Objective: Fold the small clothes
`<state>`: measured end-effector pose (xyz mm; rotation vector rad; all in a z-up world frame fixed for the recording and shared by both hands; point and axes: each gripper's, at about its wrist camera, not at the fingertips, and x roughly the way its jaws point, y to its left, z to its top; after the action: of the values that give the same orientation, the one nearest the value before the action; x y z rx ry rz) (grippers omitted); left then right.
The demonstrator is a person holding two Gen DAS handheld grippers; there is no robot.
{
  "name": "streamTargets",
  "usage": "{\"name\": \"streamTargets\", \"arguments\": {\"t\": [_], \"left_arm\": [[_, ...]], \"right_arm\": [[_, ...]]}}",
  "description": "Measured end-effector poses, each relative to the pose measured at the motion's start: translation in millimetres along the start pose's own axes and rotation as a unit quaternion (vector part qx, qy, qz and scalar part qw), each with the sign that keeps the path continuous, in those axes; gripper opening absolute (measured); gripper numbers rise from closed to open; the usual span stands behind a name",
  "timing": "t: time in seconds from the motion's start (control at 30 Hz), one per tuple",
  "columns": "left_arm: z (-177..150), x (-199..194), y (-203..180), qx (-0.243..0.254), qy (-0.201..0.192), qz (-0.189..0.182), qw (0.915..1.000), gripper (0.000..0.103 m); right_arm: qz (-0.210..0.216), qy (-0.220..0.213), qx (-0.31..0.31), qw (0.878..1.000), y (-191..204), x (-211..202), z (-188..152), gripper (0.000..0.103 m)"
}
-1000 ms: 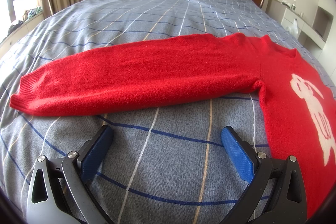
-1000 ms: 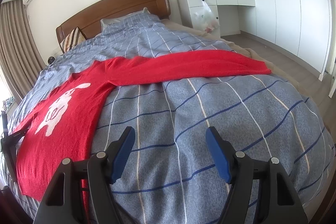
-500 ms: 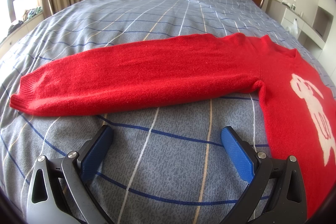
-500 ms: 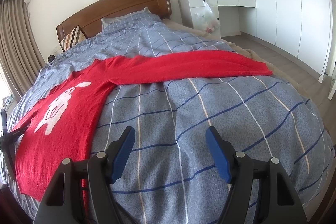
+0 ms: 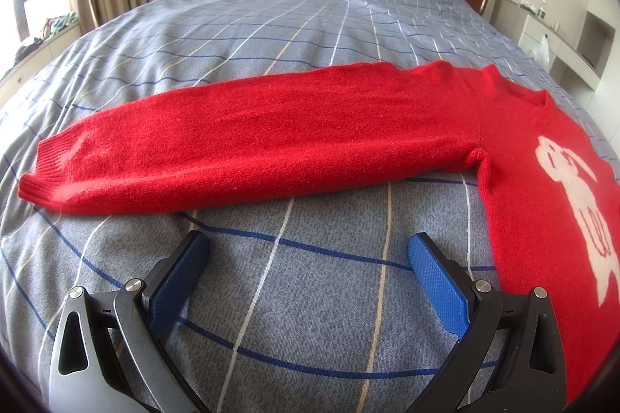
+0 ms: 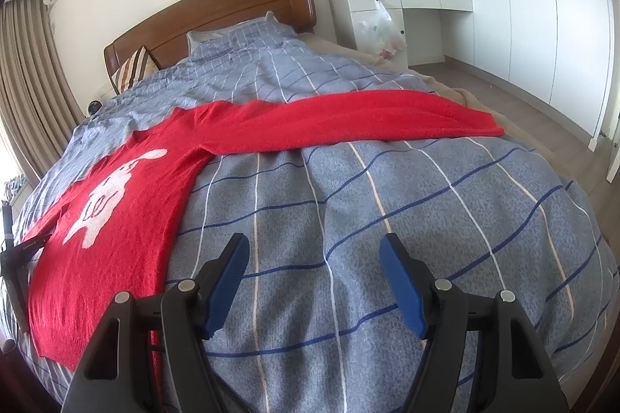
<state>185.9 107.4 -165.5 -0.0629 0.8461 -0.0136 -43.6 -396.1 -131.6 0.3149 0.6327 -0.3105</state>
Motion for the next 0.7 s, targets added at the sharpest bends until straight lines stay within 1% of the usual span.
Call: {"name": "streamTargets", "arguments": {"t": [0.7], "left_arm": [[0.0,0.1,0.0,0.0,0.0,0.0,1.0,0.103]], "right_arm": [[0.002,0.0,-0.002,1.0,1.8,-2.8,-0.7,0.069]]}}
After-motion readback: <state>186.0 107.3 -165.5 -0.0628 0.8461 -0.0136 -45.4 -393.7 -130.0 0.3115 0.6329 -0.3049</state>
